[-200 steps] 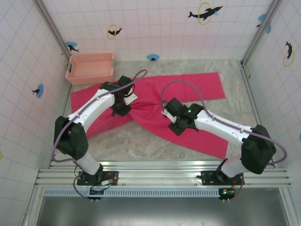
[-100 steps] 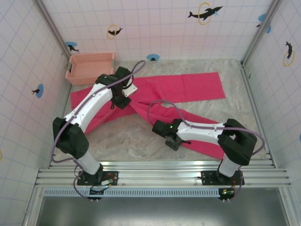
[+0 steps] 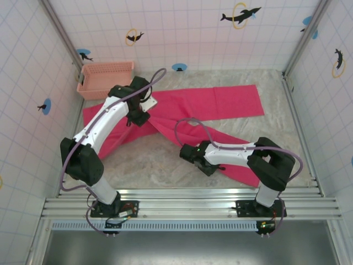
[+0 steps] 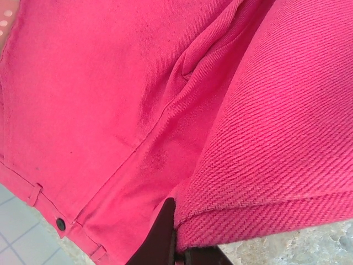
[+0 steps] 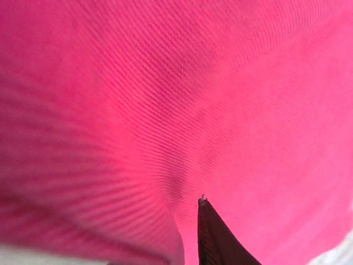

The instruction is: Roll up the long pants

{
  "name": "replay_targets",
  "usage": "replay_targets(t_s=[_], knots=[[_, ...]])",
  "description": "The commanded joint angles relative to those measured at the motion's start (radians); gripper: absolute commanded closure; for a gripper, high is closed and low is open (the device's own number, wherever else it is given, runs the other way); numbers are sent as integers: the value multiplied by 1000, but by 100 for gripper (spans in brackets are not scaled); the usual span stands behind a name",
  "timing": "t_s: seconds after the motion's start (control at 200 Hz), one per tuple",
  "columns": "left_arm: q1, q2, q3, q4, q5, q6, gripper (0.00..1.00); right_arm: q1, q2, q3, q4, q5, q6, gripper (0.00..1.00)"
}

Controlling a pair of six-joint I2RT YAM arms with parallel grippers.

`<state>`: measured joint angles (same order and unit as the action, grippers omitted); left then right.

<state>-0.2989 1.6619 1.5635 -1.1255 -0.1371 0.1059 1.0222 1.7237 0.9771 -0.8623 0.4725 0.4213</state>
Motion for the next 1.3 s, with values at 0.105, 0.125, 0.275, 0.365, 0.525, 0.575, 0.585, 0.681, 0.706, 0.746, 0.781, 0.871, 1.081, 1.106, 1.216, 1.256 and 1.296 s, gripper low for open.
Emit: replay_targets(t_s=[0.105,0.125,0.275,0.365,0.525,0.575,0.585,0.681,0.706,0.746,0.781,0.871,1.081,1.106,1.216,1.256,1.296], knots=[[32,-6,73,-26,-71,28,100,-80,-197,44,-156,215,58,100],[34,-1,84,-28,-78,30,100,-98,-215,55,-162,224,49,100],[52,43,156,-22,-123,55,100,-253,-288,164,-169,246,-51,100],[61,85,208,-19,-133,67,100,-341,-260,251,-151,244,-135,100],[70,158,270,21,-156,104,100,-475,-114,433,-124,222,-296,100],[74,182,286,38,-163,123,100,-511,-58,495,-120,203,-341,100],[75,189,290,40,-164,126,100,-517,-45,502,-120,201,-350,100],[88,254,348,44,-174,148,100,-572,71,608,-123,191,-420,100],[92,272,368,43,-173,151,100,-586,104,637,-129,184,-433,100],[101,305,403,37,-168,156,100,-605,159,690,-144,181,-450,100],[107,333,442,30,-167,156,100,-620,207,743,-162,174,-461,100],[121,416,549,4,-171,159,100,-644,319,872,-200,157,-483,100],[138,616,781,-39,-210,212,100,-666,554,1180,-274,134,-527,100],[140,637,800,-41,-209,220,100,-670,587,1217,-285,133,-533,100],[160,730,849,-31,-202,246,100,-690,708,1376,-319,124,-553,100],[166,750,857,-23,-198,247,100,-700,754,1434,-331,119,-555,100],[168,768,862,-17,-191,248,100,-709,794,1489,-342,115,-552,99]])
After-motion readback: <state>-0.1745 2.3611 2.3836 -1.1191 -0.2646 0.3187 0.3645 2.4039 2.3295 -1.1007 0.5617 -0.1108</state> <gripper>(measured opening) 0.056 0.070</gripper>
